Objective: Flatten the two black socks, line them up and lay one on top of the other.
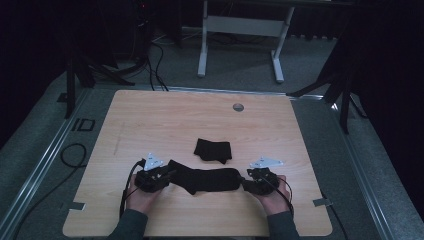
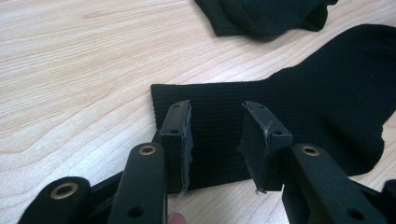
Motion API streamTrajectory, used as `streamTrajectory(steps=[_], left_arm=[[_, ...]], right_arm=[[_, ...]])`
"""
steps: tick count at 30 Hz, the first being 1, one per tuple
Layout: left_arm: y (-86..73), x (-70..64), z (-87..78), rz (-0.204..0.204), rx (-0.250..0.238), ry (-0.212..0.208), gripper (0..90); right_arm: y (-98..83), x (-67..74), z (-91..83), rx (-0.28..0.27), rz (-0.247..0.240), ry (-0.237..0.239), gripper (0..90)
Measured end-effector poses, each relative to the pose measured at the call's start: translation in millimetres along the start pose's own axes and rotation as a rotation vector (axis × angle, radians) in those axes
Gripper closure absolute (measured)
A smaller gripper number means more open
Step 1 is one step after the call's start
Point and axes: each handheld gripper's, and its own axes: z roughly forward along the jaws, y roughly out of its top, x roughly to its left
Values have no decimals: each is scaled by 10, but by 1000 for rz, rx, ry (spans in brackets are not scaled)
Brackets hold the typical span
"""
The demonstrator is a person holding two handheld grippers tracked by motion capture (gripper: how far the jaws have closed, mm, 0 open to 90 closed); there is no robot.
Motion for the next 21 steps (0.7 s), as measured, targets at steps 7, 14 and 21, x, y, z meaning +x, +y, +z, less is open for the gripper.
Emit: streamTrajectory(steps=[7, 14, 21], left_arm=[[-14, 7, -26, -6, 0, 1, 620], [-13, -8, -13, 2, 8, 6, 609], [-13, -2, -12, -2, 8, 7, 606]], right_arm=[[209, -5, -10, 6, -58, 6, 523], [432, 87, 63, 22, -136, 42, 523], [616, 214, 204, 36, -198, 55, 544]])
